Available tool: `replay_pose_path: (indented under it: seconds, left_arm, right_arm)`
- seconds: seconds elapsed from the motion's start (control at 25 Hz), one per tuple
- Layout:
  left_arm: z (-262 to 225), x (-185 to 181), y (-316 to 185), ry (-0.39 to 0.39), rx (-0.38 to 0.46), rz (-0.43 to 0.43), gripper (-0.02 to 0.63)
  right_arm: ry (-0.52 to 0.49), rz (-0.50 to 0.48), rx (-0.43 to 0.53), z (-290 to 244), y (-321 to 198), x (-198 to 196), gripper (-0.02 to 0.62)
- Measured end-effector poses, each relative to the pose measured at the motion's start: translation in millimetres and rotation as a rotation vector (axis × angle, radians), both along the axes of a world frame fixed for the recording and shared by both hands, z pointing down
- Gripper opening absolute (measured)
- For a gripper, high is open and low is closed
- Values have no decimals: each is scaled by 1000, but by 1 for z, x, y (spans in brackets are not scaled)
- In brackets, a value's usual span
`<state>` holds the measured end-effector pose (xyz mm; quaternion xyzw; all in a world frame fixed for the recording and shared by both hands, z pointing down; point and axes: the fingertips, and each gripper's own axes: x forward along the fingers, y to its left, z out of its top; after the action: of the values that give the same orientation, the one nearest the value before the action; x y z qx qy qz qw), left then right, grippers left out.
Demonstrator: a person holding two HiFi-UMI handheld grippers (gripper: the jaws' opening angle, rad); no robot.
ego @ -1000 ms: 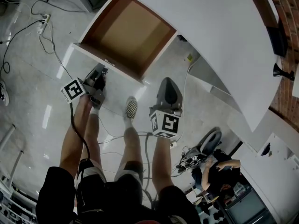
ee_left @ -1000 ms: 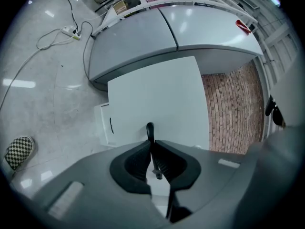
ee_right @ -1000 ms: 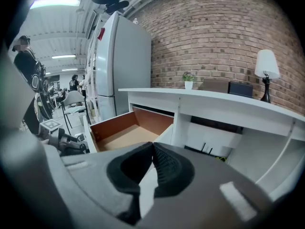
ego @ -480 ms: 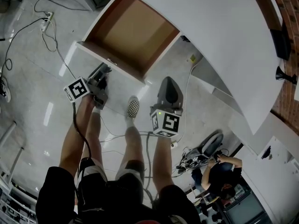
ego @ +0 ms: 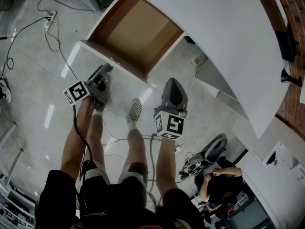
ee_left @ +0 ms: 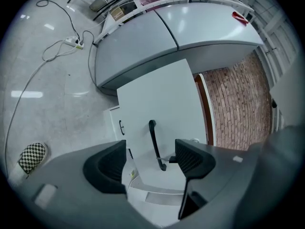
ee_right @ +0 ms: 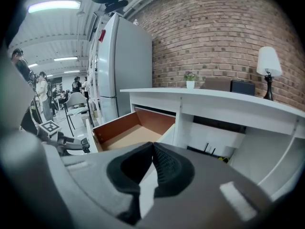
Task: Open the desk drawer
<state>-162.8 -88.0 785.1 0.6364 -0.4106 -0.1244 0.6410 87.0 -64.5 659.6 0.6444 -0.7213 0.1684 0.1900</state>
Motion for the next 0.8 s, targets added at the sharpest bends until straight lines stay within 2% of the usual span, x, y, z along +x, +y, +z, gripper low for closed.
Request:
replay_pose_path:
  seconds: [0.2, 0.36, 0.48, 0.64, 0.8]
  left_arm:
    - [-18, -17, 2, -140, 57, 0, 311]
    - [-53, -24, 4, -262, 125, 13, 300]
    - [-96, -28, 5, -380, 189, 10, 262]
    - [-155, -17, 7, -433, 272, 22, 236]
    - [-223, -7, 11, -515, 340, 24, 155]
  right_arm:
    - [-9, -22, 14, -10, 2, -1, 5]
    - [-12, -60, 37, -30, 3, -5, 5]
    - [-6, -92, 57, -57, 6, -4, 5]
    - [-2, -126, 94, -103, 3, -2, 5]
    - [-20, -135, 144, -160, 1, 4, 5]
